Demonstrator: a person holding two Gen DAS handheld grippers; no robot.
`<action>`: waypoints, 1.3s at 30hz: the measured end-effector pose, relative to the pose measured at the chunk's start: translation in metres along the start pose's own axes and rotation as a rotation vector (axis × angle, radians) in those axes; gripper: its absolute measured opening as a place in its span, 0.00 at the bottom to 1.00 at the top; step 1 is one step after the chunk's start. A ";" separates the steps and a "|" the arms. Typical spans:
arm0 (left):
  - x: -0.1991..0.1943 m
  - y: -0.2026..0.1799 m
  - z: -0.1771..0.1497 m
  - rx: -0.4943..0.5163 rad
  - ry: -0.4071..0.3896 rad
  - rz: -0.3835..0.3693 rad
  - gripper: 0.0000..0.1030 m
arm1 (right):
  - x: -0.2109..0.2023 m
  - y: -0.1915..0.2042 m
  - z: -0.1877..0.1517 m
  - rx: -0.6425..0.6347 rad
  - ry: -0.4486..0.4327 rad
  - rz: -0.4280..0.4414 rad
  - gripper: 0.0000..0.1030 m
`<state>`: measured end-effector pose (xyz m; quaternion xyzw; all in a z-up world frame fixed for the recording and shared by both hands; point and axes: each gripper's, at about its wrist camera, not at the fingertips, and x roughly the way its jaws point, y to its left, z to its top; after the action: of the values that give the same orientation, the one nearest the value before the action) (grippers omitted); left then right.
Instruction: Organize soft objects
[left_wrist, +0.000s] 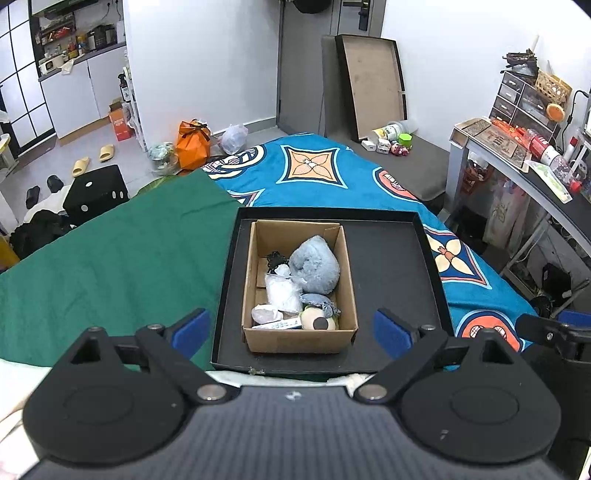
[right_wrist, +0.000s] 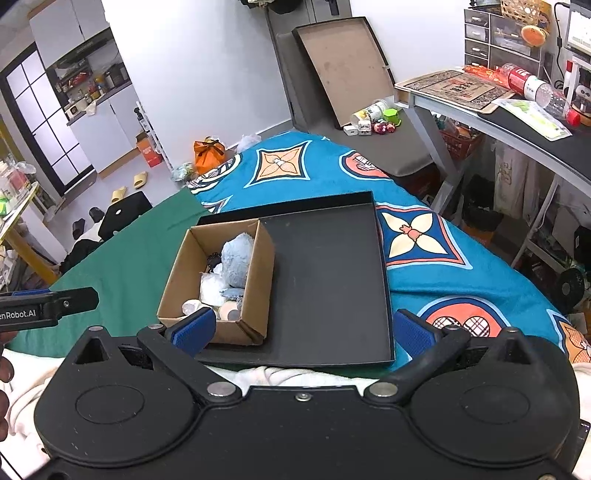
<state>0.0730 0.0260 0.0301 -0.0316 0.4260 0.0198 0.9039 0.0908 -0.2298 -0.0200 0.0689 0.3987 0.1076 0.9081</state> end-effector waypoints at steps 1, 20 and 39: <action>0.000 0.000 0.000 0.000 0.000 0.001 0.92 | 0.000 0.000 -0.001 0.000 0.002 0.001 1.00; -0.004 -0.007 -0.001 -0.002 0.000 0.003 0.92 | -0.002 0.004 -0.003 -0.001 0.011 0.027 1.00; 0.000 -0.013 -0.004 0.014 0.013 0.016 0.92 | 0.000 0.005 0.000 -0.011 0.013 0.033 1.00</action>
<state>0.0711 0.0132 0.0280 -0.0219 0.4323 0.0236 0.9011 0.0894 -0.2246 -0.0188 0.0699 0.4026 0.1253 0.9041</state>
